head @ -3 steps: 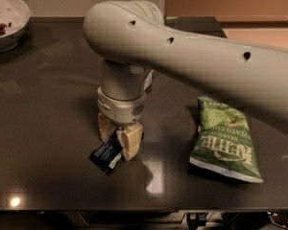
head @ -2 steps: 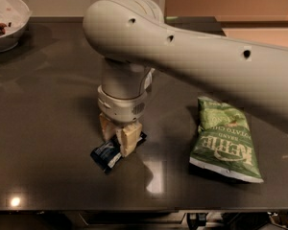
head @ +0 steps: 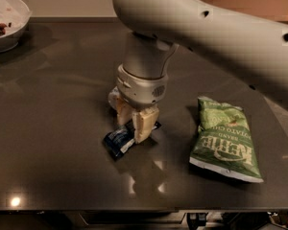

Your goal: Pick rxbar blueberry

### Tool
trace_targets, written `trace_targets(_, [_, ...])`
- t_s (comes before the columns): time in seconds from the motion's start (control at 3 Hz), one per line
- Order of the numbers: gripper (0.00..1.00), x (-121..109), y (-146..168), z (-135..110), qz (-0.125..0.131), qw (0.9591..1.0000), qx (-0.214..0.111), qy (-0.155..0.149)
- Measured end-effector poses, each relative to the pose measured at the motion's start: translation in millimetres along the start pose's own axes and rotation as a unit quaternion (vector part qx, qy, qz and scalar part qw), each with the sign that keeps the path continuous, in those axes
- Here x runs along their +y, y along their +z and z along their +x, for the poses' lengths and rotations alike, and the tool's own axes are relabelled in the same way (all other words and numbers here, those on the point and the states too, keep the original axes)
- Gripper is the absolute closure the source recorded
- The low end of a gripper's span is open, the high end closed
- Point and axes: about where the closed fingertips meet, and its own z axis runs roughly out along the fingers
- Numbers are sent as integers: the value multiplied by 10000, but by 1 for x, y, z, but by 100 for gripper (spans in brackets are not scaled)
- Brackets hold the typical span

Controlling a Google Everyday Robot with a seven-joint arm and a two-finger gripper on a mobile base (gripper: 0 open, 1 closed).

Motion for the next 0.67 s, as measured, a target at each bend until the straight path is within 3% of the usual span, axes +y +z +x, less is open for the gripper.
trace_targets(0.33, [100, 2, -29, 5, 123, 9998, -155, 98])
trace_targets(0.67, [100, 2, -63, -2, 333, 9990, -295, -4])
